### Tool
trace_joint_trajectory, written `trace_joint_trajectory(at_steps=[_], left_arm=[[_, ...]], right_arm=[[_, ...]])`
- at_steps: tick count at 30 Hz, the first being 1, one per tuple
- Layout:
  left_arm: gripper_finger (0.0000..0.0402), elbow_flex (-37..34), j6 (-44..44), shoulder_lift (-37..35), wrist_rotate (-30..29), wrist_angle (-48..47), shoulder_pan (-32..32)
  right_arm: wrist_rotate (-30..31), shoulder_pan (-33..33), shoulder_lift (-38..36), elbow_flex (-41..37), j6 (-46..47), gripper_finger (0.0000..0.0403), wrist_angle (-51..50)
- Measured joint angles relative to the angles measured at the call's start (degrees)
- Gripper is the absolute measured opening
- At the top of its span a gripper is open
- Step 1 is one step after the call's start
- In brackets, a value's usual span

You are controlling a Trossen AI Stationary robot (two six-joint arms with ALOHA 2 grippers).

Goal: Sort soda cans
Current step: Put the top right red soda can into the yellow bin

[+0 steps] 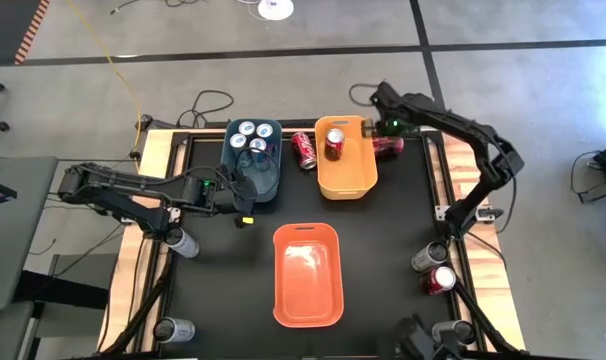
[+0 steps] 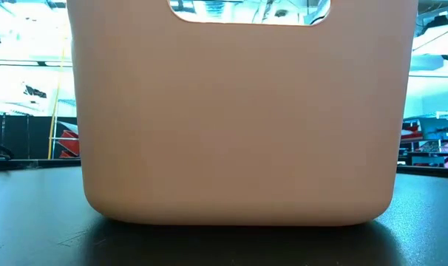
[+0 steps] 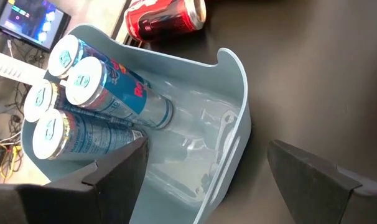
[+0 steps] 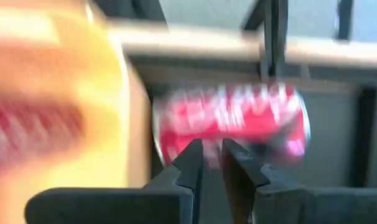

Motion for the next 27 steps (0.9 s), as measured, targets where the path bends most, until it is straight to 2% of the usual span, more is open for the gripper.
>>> trace_joint_trajectory(at_steps=[5, 11, 15, 20, 27], left_arm=[[0.0325, 0.00, -0.23, 0.00, 0.00, -0.19, -0.02], [0.0325, 0.00, -1.63, 0.00, 0.00, -2.63, -0.39], [0.0325, 0.00, -1.92, 0.02, 0.00, -3.12, -0.68], [0.0325, 0.00, -1.67, 0.02, 0.00, -3.02, -0.83], [0.0325, 0.00, -1.31, 0.02, 0.00, -2.64, -0.83]], right_arm=[[0.17, -1.56, 3.54, 0.07, 3.64, 0.0069, 7.45], [0.47, -2.00, 10.37, 0.06, 3.84, 0.0058, 6.20], [0.19, -1.78, 11.34, 0.15, 2.63, 0.0057, 1.30], [0.42, 0.02, 7.82, -0.10, 0.95, 0.0057, -8.38], [2.47, 2.52, -3.09, -0.04, 2.19, 0.0057, -14.92]])
